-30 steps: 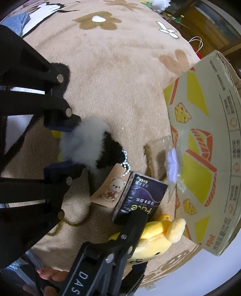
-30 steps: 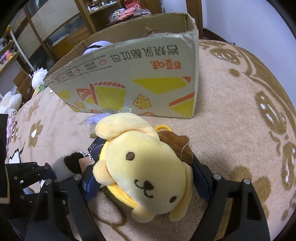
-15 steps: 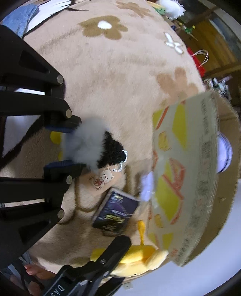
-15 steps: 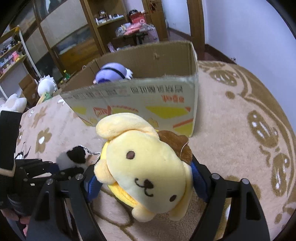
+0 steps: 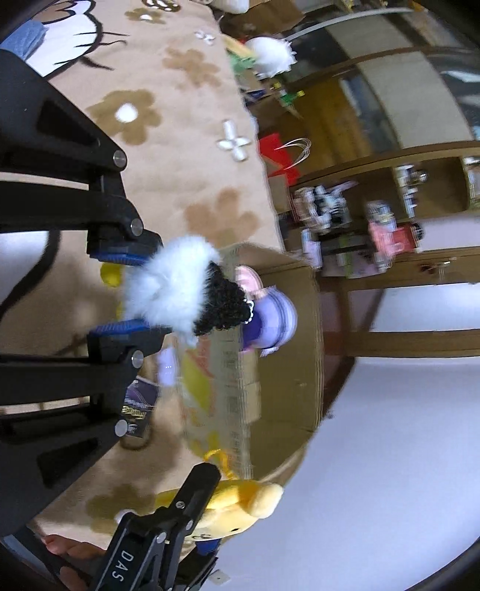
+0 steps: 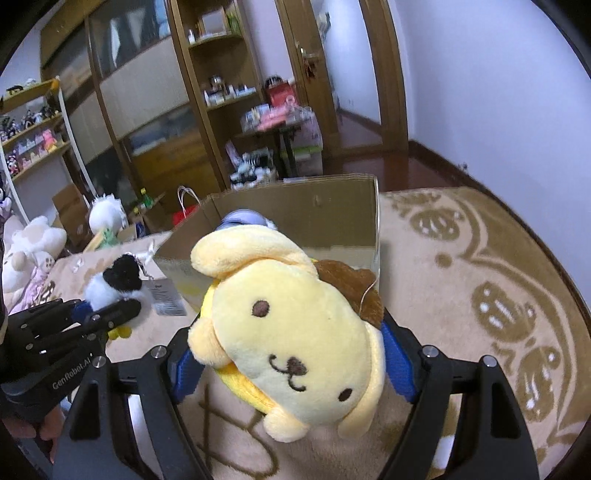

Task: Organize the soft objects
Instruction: 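Carry both plushes over the box and open both tools to drop them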

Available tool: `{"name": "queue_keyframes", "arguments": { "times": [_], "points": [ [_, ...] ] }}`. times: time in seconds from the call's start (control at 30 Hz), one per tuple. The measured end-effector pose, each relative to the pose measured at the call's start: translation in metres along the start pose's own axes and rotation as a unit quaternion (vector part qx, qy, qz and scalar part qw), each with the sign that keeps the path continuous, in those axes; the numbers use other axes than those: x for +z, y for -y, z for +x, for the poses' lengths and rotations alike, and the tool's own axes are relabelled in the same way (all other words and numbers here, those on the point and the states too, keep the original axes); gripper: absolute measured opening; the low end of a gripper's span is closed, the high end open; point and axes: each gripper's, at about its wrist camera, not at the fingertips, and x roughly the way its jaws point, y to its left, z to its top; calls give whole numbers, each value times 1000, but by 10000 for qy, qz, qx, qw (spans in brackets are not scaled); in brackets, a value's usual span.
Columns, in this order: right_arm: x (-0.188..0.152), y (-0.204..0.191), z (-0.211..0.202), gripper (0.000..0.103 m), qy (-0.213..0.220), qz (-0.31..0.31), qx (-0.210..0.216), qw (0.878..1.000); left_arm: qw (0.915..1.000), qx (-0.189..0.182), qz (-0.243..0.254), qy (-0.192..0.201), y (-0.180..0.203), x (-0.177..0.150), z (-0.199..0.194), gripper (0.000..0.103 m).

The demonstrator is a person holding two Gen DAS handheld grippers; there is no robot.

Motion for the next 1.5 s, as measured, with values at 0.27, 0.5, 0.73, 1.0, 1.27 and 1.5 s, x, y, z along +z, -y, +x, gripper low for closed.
{"name": "queue_keyframes", "arguments": {
  "times": [0.27, 0.5, 0.73, 1.0, 1.27, 1.5],
  "points": [
    [22, -14, -12, 85, 461, -410, -165, 9980, 9978, 84, 92, 658, -7, 25, -12, 23],
    [43, -22, 0, 85, 455, -801, -228, 9955, 9970, 98, 236, 733, -11, 46, 0, 23],
    [71, -19, 13, 85, 482, -1042, -206, 9932, 9965, -23, 197, 817, -16, 72, 17, 24],
    [75, -14, 38, 85, 337, -1061, -242, 9935, 9979, -95, 83, 633, -17, 85, 49, 24],
    [68, -6, 60, 86, 216, -871, -299, 9955, 9985, -214, 136, 477, -13, 76, 72, 25],
    [65, 0, 62, 87, 246, -729, -267, 9967, 9990, -330, 134, 265, -11, 70, 83, 29]
  ]
}}
